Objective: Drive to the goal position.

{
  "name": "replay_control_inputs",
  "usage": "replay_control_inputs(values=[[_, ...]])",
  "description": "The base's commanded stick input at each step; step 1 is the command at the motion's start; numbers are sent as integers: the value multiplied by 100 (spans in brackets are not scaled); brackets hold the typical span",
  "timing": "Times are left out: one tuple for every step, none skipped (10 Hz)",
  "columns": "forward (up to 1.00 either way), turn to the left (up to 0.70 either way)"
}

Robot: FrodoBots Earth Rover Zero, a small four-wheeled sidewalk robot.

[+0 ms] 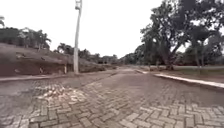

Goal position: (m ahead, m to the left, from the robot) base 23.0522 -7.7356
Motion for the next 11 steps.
replay_control_inputs(values=[[100, 0], [100, 0], [100, 0], [100, 0], [100, 0], [100, 0], [100, 0], [100, 0], [100, -10], [100, -27], [100, -27]])
